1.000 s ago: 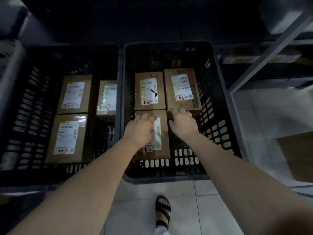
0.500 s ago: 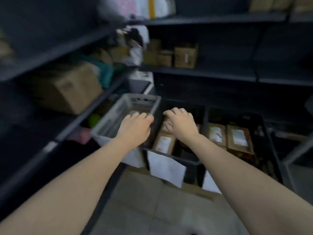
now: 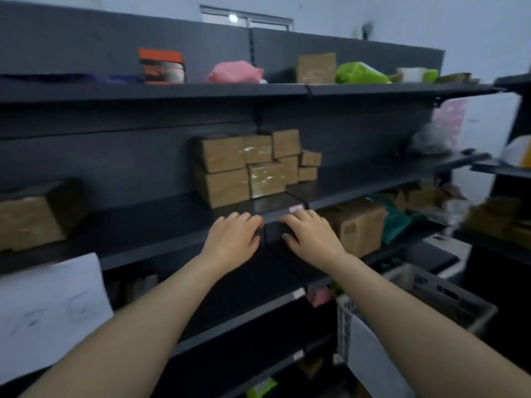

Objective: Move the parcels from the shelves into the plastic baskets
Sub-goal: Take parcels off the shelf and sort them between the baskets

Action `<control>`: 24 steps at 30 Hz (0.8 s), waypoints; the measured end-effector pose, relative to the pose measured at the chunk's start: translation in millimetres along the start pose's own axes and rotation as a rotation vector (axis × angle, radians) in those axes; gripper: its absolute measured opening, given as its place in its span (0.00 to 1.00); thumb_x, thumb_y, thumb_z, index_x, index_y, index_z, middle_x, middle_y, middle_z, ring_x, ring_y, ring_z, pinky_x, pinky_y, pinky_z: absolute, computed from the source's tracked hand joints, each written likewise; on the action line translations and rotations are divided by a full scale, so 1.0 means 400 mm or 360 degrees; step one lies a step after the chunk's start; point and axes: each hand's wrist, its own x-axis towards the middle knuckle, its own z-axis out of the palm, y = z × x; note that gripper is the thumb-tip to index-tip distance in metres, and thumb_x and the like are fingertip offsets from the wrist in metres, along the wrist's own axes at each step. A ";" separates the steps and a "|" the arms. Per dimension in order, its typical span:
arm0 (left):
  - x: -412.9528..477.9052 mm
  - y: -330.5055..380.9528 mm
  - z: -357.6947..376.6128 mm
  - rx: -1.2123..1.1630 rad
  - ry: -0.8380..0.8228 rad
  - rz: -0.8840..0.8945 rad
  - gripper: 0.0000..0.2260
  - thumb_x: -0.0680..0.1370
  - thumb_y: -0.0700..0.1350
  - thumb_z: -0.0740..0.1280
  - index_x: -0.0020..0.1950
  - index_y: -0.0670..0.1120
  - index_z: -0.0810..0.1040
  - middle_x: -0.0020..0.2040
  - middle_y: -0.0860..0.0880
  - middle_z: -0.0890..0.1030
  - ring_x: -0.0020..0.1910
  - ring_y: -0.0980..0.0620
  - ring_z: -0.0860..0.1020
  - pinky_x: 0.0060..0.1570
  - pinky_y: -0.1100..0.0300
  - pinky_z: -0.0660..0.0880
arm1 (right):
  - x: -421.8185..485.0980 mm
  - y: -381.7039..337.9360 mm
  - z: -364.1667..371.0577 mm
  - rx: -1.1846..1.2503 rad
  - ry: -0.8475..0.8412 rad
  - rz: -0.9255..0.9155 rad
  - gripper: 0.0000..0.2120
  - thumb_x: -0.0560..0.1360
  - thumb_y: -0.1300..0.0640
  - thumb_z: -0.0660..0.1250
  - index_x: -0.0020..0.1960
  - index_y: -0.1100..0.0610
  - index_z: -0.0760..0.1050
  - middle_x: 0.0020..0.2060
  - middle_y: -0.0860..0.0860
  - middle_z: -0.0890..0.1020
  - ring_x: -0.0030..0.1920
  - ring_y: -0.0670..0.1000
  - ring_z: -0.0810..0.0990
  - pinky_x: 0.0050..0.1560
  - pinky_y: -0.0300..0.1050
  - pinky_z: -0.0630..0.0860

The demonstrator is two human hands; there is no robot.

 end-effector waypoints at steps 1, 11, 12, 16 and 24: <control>-0.001 -0.037 -0.005 -0.0012 0.0005 -0.0085 0.12 0.79 0.49 0.59 0.62 0.52 0.71 0.56 0.53 0.77 0.57 0.50 0.74 0.52 0.54 0.70 | 0.039 -0.019 0.011 0.0022 -0.0002 -0.0062 0.20 0.79 0.51 0.60 0.71 0.51 0.67 0.64 0.52 0.73 0.66 0.56 0.70 0.61 0.52 0.70; 0.049 -0.255 -0.028 -0.0267 0.0095 -0.0772 0.15 0.79 0.48 0.62 0.65 0.51 0.71 0.59 0.51 0.76 0.58 0.51 0.72 0.53 0.54 0.70 | 0.352 -0.062 0.072 0.0325 -0.0118 -0.0137 0.23 0.79 0.52 0.62 0.73 0.51 0.64 0.68 0.55 0.68 0.65 0.60 0.69 0.59 0.52 0.72; 0.057 -0.268 -0.025 -0.0290 0.0093 -0.0797 0.15 0.79 0.48 0.62 0.65 0.51 0.70 0.59 0.51 0.76 0.58 0.51 0.72 0.53 0.55 0.71 | 0.379 -0.063 0.078 0.0374 -0.0126 -0.0121 0.24 0.79 0.52 0.62 0.74 0.51 0.63 0.69 0.55 0.66 0.66 0.60 0.68 0.60 0.51 0.72; 0.109 -0.333 -0.011 -0.0431 0.0092 -0.0901 0.18 0.79 0.48 0.63 0.68 0.52 0.68 0.62 0.50 0.73 0.61 0.51 0.71 0.57 0.53 0.71 | 0.497 -0.063 0.100 0.0470 -0.0092 0.0008 0.26 0.78 0.53 0.63 0.74 0.52 0.61 0.71 0.57 0.62 0.68 0.61 0.66 0.64 0.51 0.70; 0.292 -0.470 0.048 -0.1240 0.0032 -0.0992 0.28 0.80 0.50 0.61 0.78 0.49 0.53 0.76 0.47 0.61 0.73 0.48 0.62 0.68 0.60 0.59 | 0.714 -0.059 0.121 0.0740 0.0130 0.0341 0.31 0.77 0.47 0.66 0.75 0.53 0.58 0.72 0.61 0.60 0.63 0.63 0.74 0.61 0.52 0.73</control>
